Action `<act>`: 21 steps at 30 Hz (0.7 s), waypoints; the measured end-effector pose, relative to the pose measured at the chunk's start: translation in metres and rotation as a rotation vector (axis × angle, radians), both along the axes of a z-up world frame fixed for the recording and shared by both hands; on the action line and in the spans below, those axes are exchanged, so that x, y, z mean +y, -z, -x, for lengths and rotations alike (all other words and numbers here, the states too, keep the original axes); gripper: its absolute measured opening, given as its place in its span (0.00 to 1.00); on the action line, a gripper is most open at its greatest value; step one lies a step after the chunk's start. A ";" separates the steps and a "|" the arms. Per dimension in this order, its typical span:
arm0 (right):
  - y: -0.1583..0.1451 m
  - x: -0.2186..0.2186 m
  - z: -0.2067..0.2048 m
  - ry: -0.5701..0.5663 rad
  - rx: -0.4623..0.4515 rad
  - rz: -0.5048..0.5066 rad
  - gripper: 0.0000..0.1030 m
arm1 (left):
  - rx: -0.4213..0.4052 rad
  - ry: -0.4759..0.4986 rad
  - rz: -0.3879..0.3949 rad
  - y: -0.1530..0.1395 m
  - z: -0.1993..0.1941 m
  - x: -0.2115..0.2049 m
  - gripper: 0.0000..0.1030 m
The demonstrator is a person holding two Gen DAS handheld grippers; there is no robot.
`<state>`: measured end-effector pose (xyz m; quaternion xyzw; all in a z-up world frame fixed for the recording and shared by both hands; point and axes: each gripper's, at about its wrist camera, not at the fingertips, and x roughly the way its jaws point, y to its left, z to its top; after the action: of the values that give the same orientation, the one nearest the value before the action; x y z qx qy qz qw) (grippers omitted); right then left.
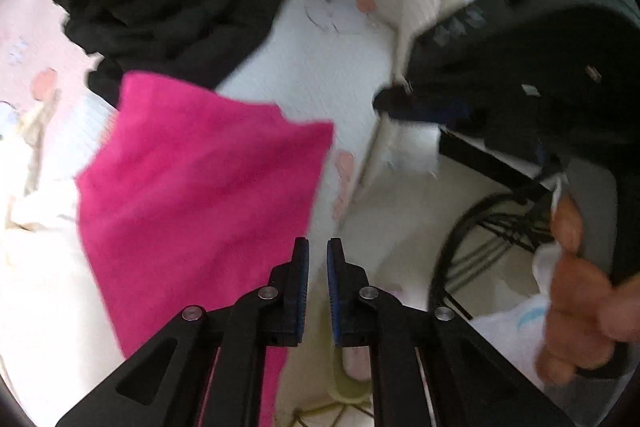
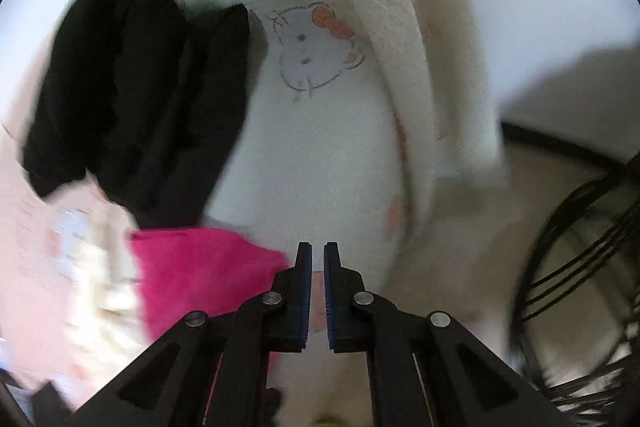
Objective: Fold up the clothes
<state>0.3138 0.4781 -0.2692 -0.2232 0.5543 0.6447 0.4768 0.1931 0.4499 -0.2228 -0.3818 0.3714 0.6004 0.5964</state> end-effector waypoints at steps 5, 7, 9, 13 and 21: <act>-0.004 -0.019 -0.011 -0.069 0.155 -0.003 0.07 | 0.121 -0.087 0.022 -0.008 0.012 -0.004 0.55; -0.002 -0.019 -0.014 -0.081 0.203 0.004 0.26 | 0.144 -0.120 0.015 -0.016 0.030 -0.026 0.77; -0.003 -0.020 -0.013 -0.092 0.242 0.003 0.49 | 0.160 -0.132 0.011 -0.020 0.040 -0.041 0.77; -0.002 -0.027 -0.009 -0.114 0.259 0.016 0.56 | 0.240 -0.120 0.024 -0.019 0.041 -0.051 0.77; 0.029 -0.038 -0.011 -0.052 0.459 0.169 0.64 | 0.320 -0.089 0.072 0.002 0.043 -0.066 0.77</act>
<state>0.3244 0.4397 -0.2983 -0.1241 0.6942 0.6418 0.3012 0.1500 0.3842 -0.2246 -0.3184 0.4659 0.6656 0.4884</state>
